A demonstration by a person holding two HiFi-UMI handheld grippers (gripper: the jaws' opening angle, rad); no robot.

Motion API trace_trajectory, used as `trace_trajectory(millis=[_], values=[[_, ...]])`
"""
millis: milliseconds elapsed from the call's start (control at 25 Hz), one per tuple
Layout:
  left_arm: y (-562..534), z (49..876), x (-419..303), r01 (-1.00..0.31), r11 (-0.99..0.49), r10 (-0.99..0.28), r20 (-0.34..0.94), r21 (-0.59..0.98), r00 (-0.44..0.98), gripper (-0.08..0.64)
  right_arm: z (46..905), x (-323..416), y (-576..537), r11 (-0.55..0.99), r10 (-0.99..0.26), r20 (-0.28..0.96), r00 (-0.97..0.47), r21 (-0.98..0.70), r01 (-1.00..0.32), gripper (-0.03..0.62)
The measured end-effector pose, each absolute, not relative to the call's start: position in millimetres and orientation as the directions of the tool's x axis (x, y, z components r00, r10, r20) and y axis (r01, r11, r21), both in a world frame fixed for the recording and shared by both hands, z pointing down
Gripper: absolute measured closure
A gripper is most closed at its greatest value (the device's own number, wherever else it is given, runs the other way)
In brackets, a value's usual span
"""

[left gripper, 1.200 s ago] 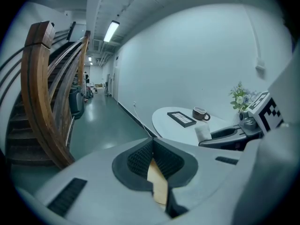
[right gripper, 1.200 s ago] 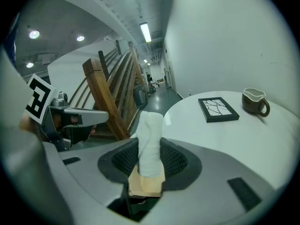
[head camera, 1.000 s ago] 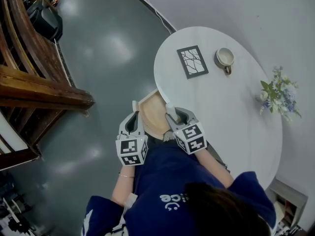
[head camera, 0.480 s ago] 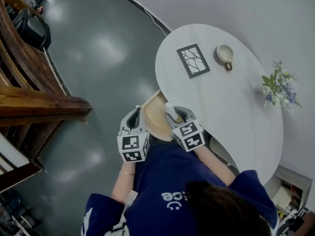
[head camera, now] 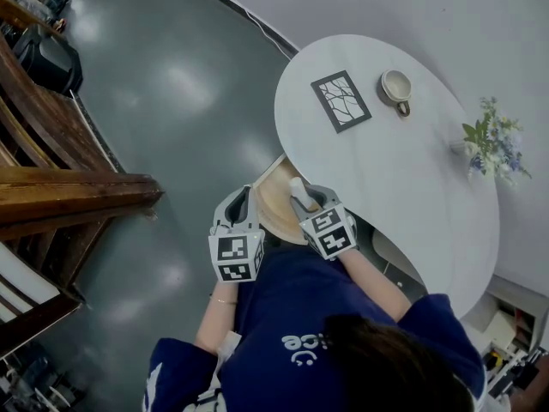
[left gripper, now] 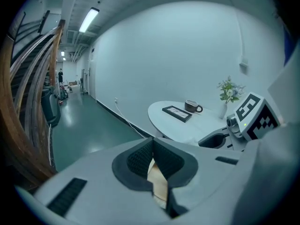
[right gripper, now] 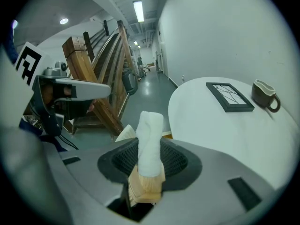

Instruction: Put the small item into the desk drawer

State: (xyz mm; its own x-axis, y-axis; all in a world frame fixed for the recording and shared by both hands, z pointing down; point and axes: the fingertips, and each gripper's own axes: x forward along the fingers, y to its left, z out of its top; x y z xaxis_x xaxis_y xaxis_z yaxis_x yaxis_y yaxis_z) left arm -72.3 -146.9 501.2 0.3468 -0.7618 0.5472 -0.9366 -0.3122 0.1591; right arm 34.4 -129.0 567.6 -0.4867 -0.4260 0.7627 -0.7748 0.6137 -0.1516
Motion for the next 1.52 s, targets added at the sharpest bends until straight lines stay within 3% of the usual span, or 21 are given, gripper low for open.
trace_trajectory(millis=[1520], values=[[-125, 532, -108, -0.942, -0.293, -0.702, 0.632, 0.165, 0.329, 0.557, 671, 13, -114, 0.661, -0.253, 0.888, -0.384, -0.13, -0.739, 0.448]])
